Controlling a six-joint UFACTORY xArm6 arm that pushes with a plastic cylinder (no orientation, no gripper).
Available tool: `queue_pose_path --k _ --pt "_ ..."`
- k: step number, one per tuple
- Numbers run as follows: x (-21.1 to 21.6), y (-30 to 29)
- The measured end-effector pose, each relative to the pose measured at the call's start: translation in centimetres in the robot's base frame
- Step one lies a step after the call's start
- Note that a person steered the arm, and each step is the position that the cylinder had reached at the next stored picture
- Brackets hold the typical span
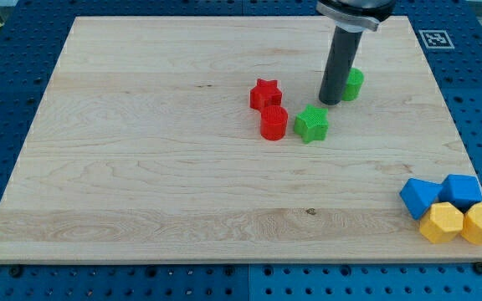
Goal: Move the red circle slightly to the left
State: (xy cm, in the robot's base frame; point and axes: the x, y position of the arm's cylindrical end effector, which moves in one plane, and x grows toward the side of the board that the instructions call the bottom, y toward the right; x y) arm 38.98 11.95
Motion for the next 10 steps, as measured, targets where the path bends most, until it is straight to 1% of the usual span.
queue_pose_path --k 2,6,8,9,10 --pt "0.1 -1.6" --pt "2.6 -2.8" --pt "4.2 -5.1" --pt "4.2 -7.2" --pt "4.2 -7.6"
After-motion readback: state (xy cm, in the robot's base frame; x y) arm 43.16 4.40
